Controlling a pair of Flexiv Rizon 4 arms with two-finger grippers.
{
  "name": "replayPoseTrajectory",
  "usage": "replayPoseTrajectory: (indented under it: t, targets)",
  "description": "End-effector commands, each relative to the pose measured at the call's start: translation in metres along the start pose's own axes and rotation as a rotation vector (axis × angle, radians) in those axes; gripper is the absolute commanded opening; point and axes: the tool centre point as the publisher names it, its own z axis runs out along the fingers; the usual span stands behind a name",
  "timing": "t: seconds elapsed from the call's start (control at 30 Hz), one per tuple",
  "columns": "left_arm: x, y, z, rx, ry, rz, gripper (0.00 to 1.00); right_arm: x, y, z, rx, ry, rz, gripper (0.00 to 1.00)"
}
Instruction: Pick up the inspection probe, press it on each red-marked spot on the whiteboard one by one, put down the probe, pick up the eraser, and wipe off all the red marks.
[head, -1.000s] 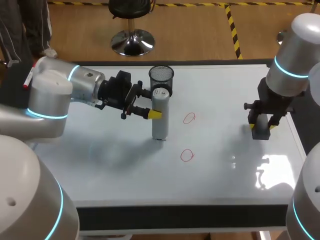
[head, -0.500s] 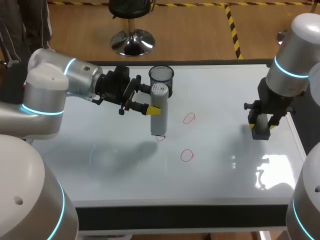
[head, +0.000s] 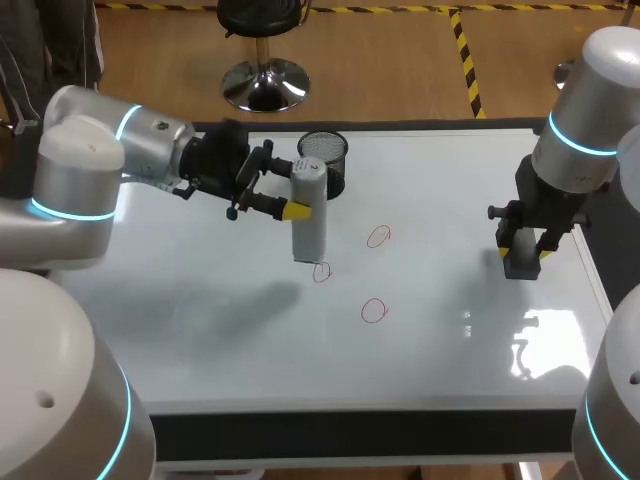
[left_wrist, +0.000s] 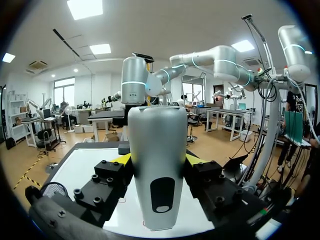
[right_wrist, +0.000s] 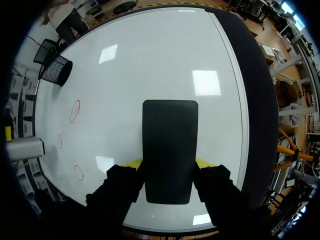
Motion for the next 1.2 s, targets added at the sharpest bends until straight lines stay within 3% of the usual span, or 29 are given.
replayPoseTrajectory:
  t: [0.03,0.57,1.2]
  targets:
    - [0.004,-0.006,-0.014,-0.006,-0.008,0.003,0.0,-0.001,0.0,-0.001,0.001,0.001,-0.001,0.0]
    - [0.014,-0.007,-0.071,0.004,-0.075,0.014,0.0,-0.001,0.0,-0.001,0.001,0.001,-0.001,0.0]
    - [0.036,0.008,-0.113,0.032,-0.101,0.015,0.0,-0.001,0.0,-0.001,0.001,0.001,-0.001,0.0]
